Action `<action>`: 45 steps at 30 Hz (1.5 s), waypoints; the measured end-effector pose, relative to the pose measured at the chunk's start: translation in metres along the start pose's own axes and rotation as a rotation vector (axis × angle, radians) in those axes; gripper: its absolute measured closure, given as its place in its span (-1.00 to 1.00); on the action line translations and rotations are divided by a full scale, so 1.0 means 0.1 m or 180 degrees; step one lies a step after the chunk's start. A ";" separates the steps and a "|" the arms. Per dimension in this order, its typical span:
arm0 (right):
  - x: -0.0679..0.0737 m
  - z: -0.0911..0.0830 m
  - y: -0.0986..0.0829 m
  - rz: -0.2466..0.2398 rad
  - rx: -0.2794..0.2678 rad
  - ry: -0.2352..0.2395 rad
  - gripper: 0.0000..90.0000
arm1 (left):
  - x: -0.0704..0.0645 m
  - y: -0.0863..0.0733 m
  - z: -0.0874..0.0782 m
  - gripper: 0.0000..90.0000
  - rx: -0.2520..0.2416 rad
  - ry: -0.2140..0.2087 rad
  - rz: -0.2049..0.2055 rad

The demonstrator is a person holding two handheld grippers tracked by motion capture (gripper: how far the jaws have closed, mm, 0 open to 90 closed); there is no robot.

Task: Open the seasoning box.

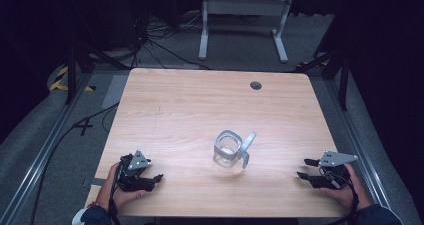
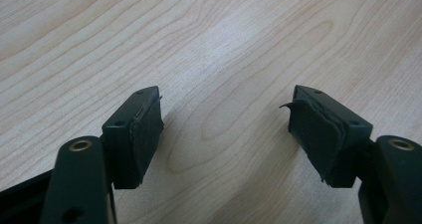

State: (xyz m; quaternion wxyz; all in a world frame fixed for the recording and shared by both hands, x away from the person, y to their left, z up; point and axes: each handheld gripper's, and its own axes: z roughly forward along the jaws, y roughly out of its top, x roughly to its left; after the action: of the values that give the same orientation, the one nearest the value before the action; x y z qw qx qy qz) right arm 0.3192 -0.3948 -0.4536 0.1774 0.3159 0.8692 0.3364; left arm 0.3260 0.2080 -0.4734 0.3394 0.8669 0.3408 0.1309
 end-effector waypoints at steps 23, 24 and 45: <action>-0.07 -0.03 -0.23 0.0378 -0.0184 -0.0106 -0.47 | 0.05 -0.07 0.05 -0.65 -0.0187 0.0010 -0.0056; -0.07 -0.02 -0.23 0.0378 -0.0187 -0.0106 -0.48 | 0.05 -0.07 0.05 -0.65 -0.0178 0.0010 -0.0056; -0.08 -0.02 -0.22 0.0379 -0.0188 -0.0099 -0.48 | 0.05 -0.07 0.05 -0.64 -0.0181 -0.0003 -0.0095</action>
State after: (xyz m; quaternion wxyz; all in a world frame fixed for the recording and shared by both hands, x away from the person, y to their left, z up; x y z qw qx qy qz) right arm 0.3142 -0.4138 -0.4671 0.1798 0.3669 0.8357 0.3670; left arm 0.3292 0.2125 -0.4819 0.3660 0.8518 0.3496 0.1350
